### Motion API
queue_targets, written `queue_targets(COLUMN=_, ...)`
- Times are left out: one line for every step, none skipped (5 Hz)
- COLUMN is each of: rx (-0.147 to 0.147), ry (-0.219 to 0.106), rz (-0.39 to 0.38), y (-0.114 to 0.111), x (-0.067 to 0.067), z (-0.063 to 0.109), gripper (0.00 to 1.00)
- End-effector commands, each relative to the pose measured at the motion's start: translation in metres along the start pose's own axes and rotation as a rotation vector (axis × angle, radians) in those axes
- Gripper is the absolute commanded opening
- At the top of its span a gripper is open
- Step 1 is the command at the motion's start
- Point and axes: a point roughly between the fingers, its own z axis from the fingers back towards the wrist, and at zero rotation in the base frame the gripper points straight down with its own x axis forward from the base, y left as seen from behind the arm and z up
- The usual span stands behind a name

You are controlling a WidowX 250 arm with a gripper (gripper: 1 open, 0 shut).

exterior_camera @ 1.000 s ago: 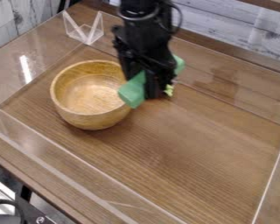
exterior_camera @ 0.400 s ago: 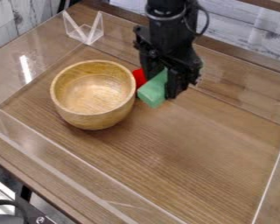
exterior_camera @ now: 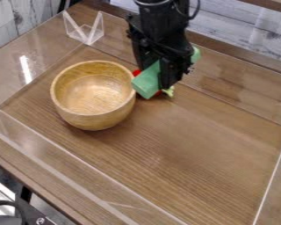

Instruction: Put the green object in the brown bowl

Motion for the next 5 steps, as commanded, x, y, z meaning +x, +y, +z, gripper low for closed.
queue_targets(rx=0.027, ry=-0.087, rz=0.050, y=0.006, x=0.011, z=0.030, gripper=0.00)
queue_targets(rx=0.050, ry=-0.104, rz=0.117, y=0.022, x=0.007, z=0.042, gripper=0.00)
queue_targets(rx=0.069, ry=-0.106, rz=0.134, y=0.047, x=-0.007, z=0.061, gripper=0.00)
queue_targets(rx=0.076, ry=-0.088, rz=0.147, y=0.069, x=-0.029, z=0.069, gripper=0.00)
queue_targets(rx=0.089, ry=-0.065, rz=0.202, y=0.092, x=-0.045, z=0.050, gripper=0.00)
